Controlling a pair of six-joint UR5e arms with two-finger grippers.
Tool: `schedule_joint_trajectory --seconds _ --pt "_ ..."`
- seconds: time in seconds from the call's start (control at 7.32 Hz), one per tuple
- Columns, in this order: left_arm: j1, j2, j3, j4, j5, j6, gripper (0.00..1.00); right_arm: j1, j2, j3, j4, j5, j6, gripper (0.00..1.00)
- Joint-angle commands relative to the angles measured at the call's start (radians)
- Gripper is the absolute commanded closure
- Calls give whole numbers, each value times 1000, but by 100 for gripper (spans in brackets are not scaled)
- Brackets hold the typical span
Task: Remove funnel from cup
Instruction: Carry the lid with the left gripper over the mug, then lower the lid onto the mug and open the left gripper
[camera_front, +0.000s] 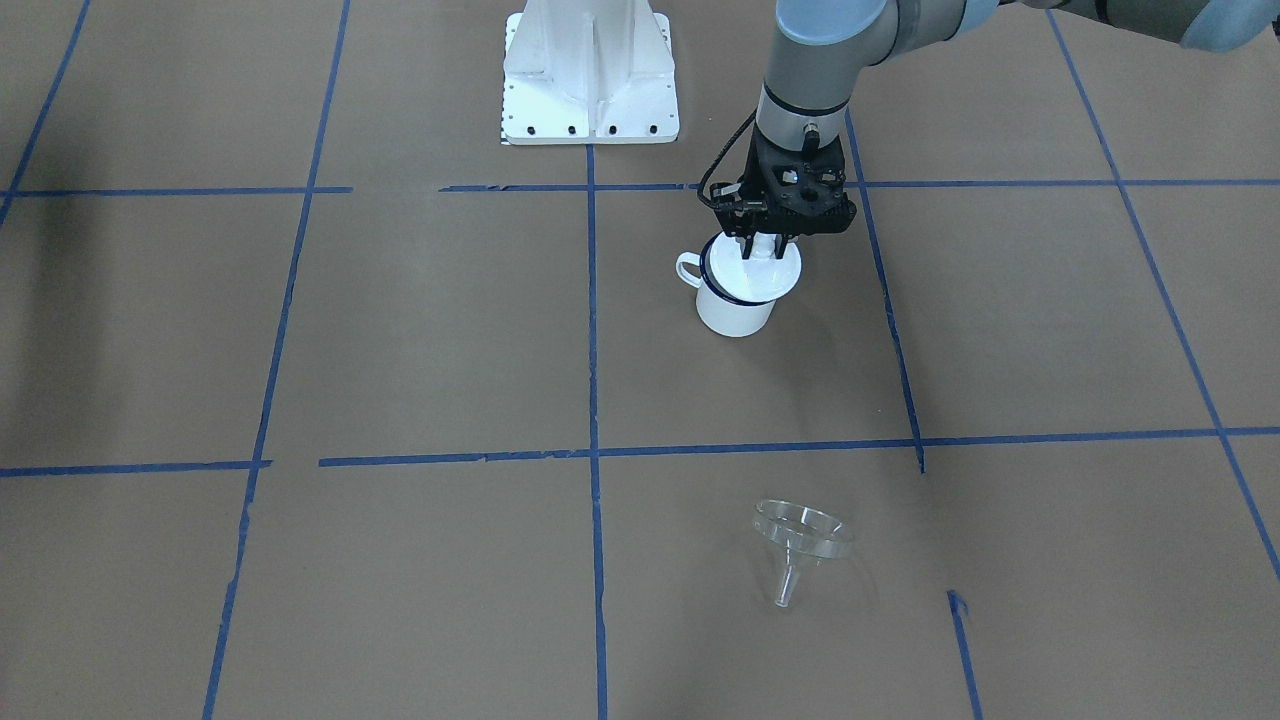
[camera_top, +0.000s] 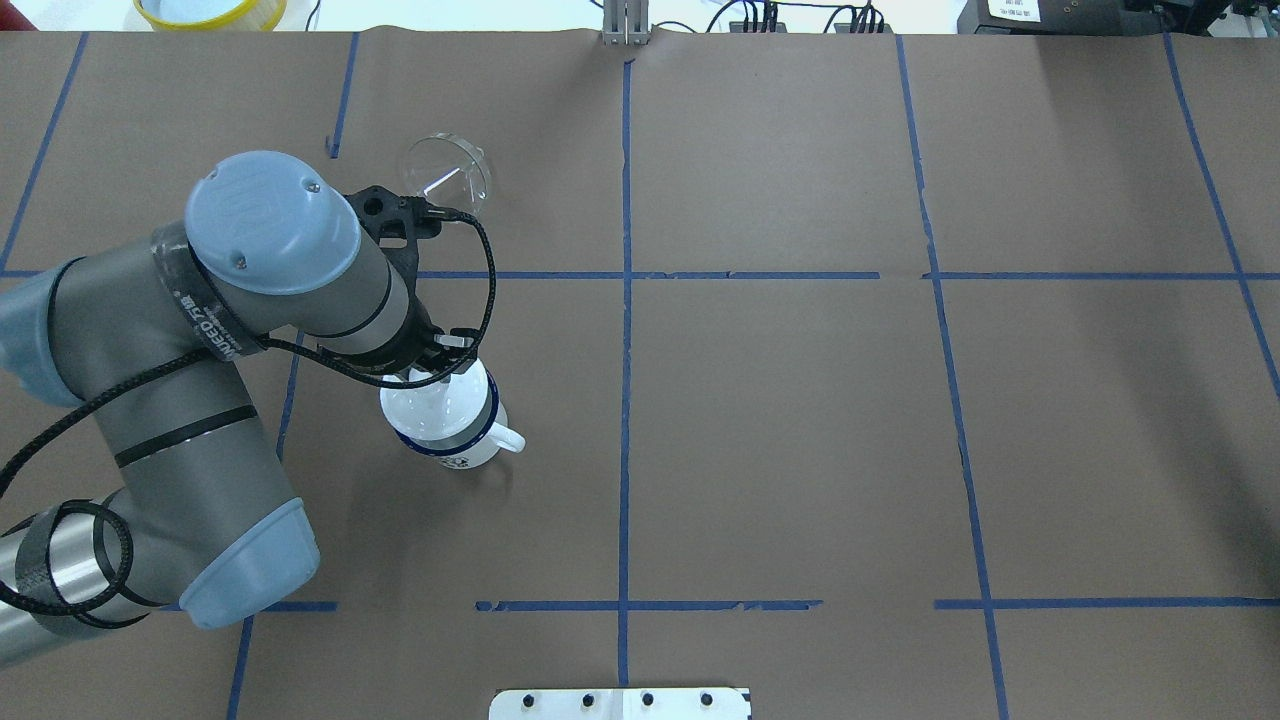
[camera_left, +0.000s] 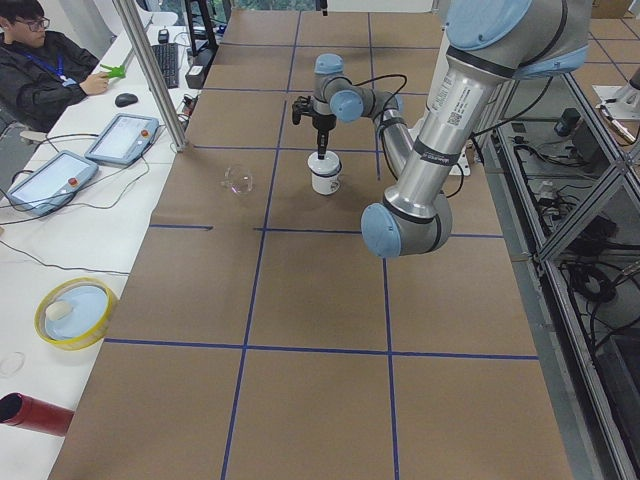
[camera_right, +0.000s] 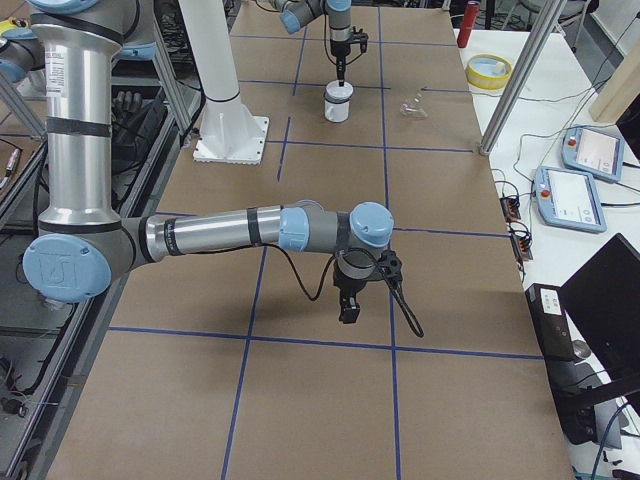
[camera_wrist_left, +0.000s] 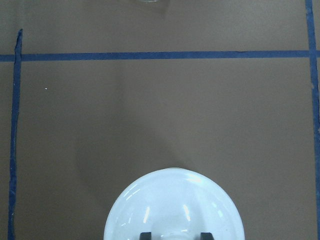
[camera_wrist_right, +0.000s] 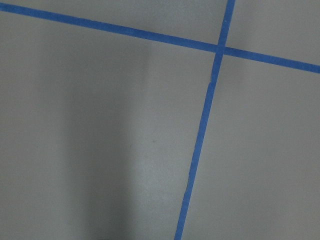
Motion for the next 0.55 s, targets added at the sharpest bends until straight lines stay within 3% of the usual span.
schedule_joint_trajectory --seconds 0.0,0.41 --pt "12 0 -1 -5 0 -23 100 0 0 1 0 0 0 0" --pt "17 3 4 -14 2 -23 100 0 0 1 0 0 0 0"
